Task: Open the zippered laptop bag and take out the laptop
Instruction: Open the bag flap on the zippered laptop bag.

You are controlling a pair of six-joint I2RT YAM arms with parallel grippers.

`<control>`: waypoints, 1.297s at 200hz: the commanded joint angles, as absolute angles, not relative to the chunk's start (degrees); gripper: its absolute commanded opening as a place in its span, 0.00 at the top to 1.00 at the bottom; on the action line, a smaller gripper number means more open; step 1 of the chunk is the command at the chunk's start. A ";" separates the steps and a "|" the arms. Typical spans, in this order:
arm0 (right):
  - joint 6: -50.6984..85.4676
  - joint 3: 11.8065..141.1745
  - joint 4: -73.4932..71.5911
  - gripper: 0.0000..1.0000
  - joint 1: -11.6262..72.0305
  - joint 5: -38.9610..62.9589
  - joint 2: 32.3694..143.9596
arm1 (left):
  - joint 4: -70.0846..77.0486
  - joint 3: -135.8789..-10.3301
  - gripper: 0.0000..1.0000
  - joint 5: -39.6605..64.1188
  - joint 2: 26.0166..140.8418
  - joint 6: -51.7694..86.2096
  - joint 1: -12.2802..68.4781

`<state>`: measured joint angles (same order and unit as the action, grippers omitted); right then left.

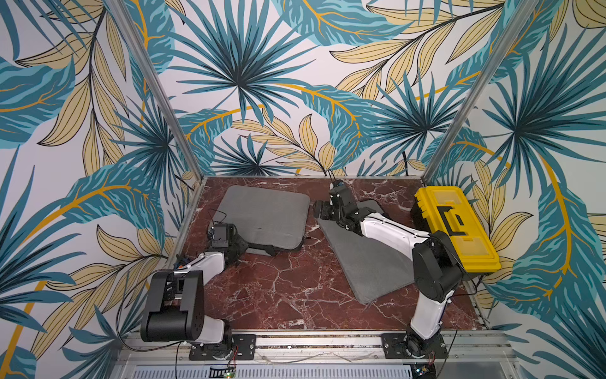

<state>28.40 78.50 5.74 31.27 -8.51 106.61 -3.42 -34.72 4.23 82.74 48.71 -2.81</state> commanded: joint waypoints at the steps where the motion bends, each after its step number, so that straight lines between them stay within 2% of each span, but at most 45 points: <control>1: 29.97 76.47 3.72 0.00 31.05 -6.71 106.82 | -1.96 -37.09 0.66 4.26 83.33 48.23 -3.48; 22: 28.32 76.14 3.40 0.00 31.10 -6.08 107.53 | -2.02 -37.09 0.83 5.33 82.43 48.81 -3.60; 61: 23.05 80.40 9.97 0.01 31.06 -3.85 110.19 | -2.07 -37.05 1.00 9.02 77.24 49.70 -3.66; 108: 19.05 81.75 13.18 0.01 31.13 1.60 110.83 | -6.12 -38.29 1.00 10.64 70.46 50.89 -3.69; 131: 16.09 82.45 14.27 0.00 32.30 0.74 110.03 | -7.51 -39.34 1.00 11.13 67.76 50.84 -3.66; 175: 4.73 88.00 18.06 0.00 39.86 -7.41 110.84 | -7.65 -42.83 1.00 14.04 66.44 50.72 -3.68; 259: -7.34 101.39 21.10 0.00 49.25 -3.31 119.69 | -8.11 -47.99 1.00 14.95 66.52 50.27 -3.87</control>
